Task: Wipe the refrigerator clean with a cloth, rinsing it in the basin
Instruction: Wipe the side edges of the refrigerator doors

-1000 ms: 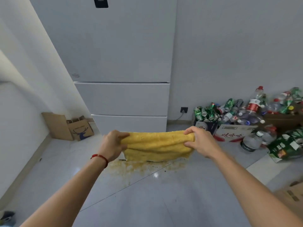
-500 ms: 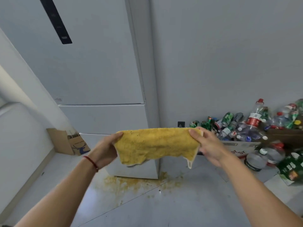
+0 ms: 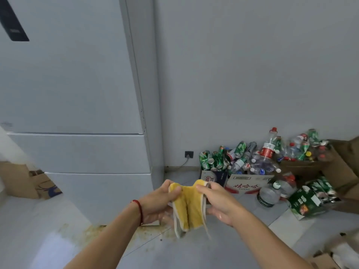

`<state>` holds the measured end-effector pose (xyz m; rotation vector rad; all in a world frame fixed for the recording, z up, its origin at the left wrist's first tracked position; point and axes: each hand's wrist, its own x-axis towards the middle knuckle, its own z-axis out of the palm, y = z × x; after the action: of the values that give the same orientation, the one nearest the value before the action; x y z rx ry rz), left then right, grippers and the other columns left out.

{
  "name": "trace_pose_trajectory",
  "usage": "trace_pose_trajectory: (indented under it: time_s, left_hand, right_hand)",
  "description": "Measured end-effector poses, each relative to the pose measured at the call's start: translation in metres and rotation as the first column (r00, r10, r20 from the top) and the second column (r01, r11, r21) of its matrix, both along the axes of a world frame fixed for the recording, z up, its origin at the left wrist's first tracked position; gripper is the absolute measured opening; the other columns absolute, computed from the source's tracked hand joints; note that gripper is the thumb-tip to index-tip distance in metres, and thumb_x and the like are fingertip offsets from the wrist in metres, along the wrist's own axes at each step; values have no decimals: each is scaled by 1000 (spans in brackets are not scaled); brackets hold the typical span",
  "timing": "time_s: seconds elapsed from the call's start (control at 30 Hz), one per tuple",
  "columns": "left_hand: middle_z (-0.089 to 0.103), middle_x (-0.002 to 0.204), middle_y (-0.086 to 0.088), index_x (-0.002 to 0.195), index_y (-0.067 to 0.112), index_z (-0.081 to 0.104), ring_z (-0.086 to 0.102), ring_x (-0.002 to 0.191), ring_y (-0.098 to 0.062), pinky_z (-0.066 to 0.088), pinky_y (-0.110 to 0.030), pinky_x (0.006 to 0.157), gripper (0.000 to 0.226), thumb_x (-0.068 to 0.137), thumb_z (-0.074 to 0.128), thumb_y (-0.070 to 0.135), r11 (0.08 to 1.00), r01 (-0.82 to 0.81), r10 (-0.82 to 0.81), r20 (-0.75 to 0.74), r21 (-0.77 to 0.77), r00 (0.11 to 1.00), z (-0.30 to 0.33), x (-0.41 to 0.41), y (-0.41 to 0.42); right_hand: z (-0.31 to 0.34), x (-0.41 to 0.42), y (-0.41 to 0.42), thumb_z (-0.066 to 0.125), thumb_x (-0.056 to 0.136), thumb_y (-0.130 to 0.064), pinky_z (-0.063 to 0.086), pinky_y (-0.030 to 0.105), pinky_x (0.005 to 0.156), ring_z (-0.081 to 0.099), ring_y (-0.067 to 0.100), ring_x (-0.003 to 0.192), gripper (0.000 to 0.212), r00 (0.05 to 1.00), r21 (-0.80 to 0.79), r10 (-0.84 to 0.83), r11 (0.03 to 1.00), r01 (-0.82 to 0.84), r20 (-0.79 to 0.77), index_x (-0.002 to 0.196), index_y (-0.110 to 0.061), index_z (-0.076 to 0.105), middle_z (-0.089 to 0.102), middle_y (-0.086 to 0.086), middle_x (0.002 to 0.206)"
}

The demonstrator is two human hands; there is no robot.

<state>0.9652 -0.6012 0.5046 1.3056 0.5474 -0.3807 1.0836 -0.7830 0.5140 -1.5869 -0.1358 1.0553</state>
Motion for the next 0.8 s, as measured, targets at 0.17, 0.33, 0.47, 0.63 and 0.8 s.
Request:
trace_pose_trajectory:
  time_s: [0.17, 0.33, 0.47, 0.63, 0.8]
  left_hand:
    - [70, 106, -12, 116, 15, 40, 75, 89, -24, 58, -39, 65, 48, 86, 76, 30, 987, -55, 34, 136, 152, 990, 12, 52, 6]
    - [53, 84, 0, 101, 24, 42, 52, 70, -14, 46, -34, 63, 26, 84, 57, 12, 857, -65, -103, 293, 512, 951, 35, 97, 45]
    - [63, 91, 4, 114, 31, 42, 58, 77, -16, 49, -30, 70, 40, 81, 64, 23, 550, 163, -503, 169, 819, 848, 81, 131, 46]
    - [71, 114, 5, 116, 31, 55, 69, 96, -9, 56, -32, 87, 32, 90, 64, 17, 431, -132, -353, 301, 893, 886, 147, 157, 67]
    - [74, 86, 10, 98, 23, 62, 71, 81, -9, 58, -27, 69, 28, 85, 60, -2, 114, -767, -9, 772, 632, 635, 225, 152, 82]
  right_hand:
    - [32, 20, 25, 39, 110, -48, 58, 53, 97, 69, 27, 113, 52, 996, 126, 59, 991, -51, -61, 128, -13, 73, 74, 9, 123]
    - [17, 56, 44, 43, 110, -44, 61, 53, 92, 74, 33, 105, 48, 957, 49, -271, 962, 268, 105, 118, -9, 74, 75, 18, 117]
    - [21, 74, 85, 40, 101, -68, 48, 64, 104, 69, 43, 110, 73, 850, 212, -352, 865, 455, -390, 125, -6, 70, 69, 28, 126]
    - [43, 122, 123, 40, 99, -66, 51, 54, 90, 69, 45, 101, 74, 700, 393, -322, 646, 654, -637, 120, -2, 70, 73, 30, 112]
    - [88, 160, 167, 52, 98, -57, 57, 50, 88, 70, 36, 94, 56, 890, 576, -262, 687, 443, -373, 130, -13, 66, 77, 15, 106]
